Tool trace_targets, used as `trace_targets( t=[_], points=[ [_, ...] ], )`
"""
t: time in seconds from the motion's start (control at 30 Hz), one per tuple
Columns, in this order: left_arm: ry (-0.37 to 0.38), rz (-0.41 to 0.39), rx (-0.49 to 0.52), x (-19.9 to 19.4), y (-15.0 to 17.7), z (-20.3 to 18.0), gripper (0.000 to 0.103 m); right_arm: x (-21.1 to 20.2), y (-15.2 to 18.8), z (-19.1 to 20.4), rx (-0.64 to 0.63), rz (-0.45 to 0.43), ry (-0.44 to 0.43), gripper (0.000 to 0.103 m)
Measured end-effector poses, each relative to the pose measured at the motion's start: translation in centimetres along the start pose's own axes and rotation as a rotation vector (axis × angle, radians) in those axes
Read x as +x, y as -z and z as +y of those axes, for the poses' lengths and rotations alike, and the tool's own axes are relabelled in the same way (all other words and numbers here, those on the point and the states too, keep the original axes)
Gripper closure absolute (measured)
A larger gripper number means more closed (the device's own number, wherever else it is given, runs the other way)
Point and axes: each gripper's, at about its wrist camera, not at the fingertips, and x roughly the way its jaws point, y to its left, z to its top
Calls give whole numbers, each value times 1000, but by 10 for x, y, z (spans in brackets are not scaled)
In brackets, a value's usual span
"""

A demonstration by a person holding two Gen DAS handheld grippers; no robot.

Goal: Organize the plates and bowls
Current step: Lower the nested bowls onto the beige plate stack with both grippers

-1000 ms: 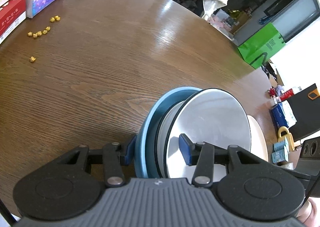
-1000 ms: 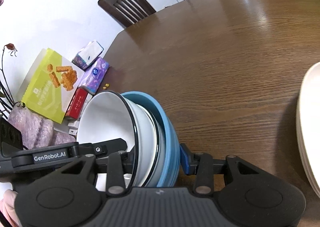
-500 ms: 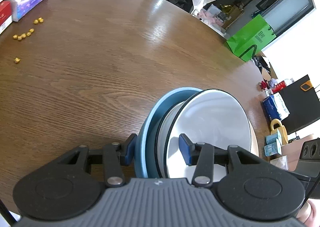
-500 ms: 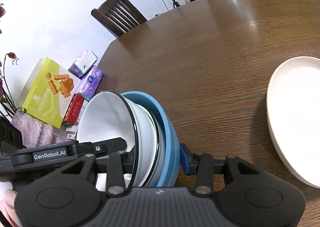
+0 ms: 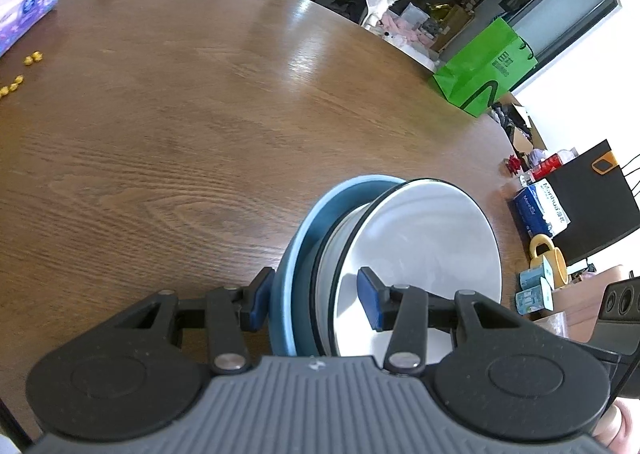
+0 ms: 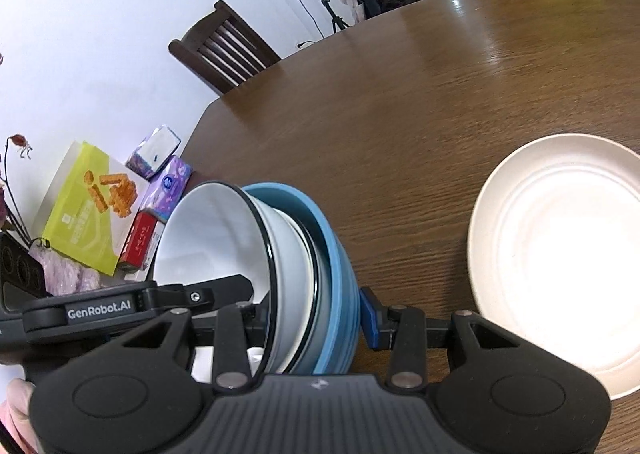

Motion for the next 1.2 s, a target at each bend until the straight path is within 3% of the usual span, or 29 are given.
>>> trace_targets(
  t=[0.67, 1.2],
  points=[
    [56, 52, 87, 55, -18, -69, 58, -28, -30, -61, 72, -62, 56, 64],
    [93, 100, 151, 98, -14, -120, 58, -40, -38, -101, 148, -107, 111, 64]
  ],
)
